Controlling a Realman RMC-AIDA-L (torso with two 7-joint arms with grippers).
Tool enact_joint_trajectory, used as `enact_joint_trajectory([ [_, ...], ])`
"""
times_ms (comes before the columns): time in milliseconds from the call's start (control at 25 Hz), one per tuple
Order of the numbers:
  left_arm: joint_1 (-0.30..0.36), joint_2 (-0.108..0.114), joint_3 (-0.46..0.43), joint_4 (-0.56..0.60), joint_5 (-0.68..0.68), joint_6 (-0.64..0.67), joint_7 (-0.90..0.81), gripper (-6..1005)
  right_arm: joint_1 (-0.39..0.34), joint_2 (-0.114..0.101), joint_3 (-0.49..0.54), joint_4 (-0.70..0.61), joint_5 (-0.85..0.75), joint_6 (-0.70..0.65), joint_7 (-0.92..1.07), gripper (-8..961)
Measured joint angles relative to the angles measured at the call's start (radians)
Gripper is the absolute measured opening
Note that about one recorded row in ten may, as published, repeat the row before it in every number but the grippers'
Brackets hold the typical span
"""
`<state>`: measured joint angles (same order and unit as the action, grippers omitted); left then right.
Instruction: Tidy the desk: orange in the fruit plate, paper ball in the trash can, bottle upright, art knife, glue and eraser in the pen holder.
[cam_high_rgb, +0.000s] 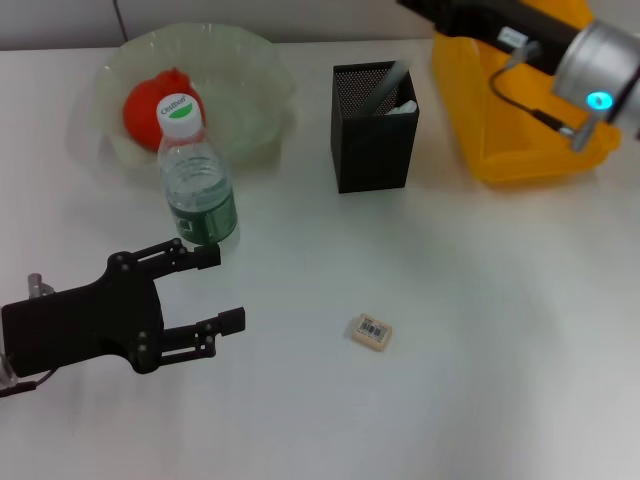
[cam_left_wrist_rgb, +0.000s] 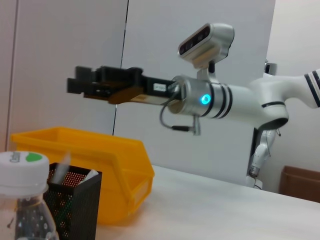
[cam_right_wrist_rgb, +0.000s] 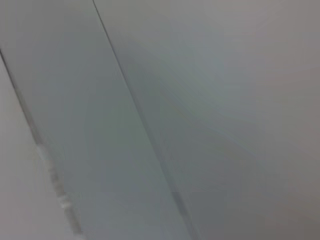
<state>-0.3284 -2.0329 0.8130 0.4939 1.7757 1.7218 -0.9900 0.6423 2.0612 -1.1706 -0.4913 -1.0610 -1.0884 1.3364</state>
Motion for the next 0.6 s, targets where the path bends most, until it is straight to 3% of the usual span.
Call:
enact_joint_trajectory([
  [120, 0.001, 0.002, 0.000, 0.000, 0.000, 0.001, 0.000, 785, -0.049, -0.028, 0.002, -0.174, -0.169, -0.077, 0.182, 486],
  [160, 0.001, 0.003, 0.000, 0.000, 0.001, 0.001, 0.000, 785, -0.063, -0.051, 0.010, -0.300, -0.353, -0.171, 0.360, 515],
  [240, 0.001, 0.003, 0.000, 0.000, 0.001, 0.001, 0.000, 785, -0.061, -0.059, 0.016, -0.353, -0.435, -0.216, 0.438, 571],
  [280, 0.004, 0.006, -0.001, 0.000, 0.000, 0.002, -0.003, 785, -0.035, -0.072, 0.038, -0.457, -0.646, -0.335, 0.625, 599],
  [320, 0.004, 0.006, -0.001, 0.000, 0.000, 0.002, -0.003, 785, -0.035, -0.072, 0.038, -0.457, -0.646, -0.335, 0.625, 628],
  [360, 0.004, 0.007, -0.001, 0.000, -0.001, 0.003, -0.003, 785, 0.007, -0.076, 0.050, -0.536, -0.825, -0.446, 0.750, 656],
  [480, 0.005, 0.007, -0.001, 0.001, -0.001, 0.003, -0.003, 785, 0.053, -0.071, 0.049, -0.581, -0.959, -0.544, 0.828, 714],
  [560, 0.005, 0.007, -0.002, 0.005, 0.003, -0.003, -0.004, 785, 0.129, -0.047, 0.041, -0.611, -1.141, -0.669, 0.905, 752],
  [600, 0.005, 0.007, -0.002, 0.005, 0.003, -0.003, -0.004, 785, 0.129, -0.047, 0.041, -0.611, -1.141, -0.669, 0.905, 752],
])
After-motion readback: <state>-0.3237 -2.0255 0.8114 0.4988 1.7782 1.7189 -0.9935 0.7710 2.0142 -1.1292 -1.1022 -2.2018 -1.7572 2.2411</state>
